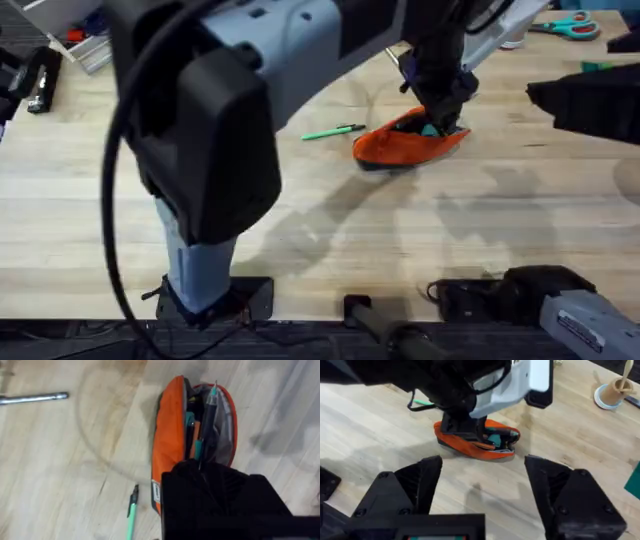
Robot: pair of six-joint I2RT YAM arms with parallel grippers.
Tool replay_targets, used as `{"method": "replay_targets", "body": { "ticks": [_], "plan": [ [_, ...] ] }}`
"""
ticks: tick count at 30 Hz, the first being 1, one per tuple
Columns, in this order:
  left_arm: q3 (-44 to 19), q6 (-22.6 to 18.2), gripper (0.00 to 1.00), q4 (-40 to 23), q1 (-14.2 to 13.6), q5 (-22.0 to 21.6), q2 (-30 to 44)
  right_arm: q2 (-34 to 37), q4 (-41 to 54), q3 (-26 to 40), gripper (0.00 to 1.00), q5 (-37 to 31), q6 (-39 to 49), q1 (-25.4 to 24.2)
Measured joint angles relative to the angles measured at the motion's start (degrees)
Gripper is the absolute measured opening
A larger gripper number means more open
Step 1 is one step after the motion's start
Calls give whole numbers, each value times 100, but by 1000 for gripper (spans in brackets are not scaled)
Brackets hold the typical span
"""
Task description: Unzip the bag, pick up the pens from the table one at a time and place them inside, then zip the bag closed.
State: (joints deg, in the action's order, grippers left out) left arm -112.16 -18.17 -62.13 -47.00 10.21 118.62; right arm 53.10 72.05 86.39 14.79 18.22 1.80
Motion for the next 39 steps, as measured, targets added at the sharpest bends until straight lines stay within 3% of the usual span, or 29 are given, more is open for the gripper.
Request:
{"method": "replay_targets", "body": {
  "ticks": [9,26,27,32,34,39],
  "plan": [
    [0,-12,43,-157,0,141,143,0,0,0,996,0,0,0],
    [-9,-122,47,-516,-37,-1,455,0,0,0,997,0,0,0],
    [-9,-172,121,-511,-37,-14,455,0,0,0,996,0,0,0],
    [-9,-193,921,-497,-37,-113,455,0,0,0,997,0,0,0],
    [-9,-199,986,-498,-37,-126,455,0,0,0,997,0,0,0],
    [-9,-199,994,-496,-37,-126,455,0,0,0,995,0,0,0]
  ]
}}
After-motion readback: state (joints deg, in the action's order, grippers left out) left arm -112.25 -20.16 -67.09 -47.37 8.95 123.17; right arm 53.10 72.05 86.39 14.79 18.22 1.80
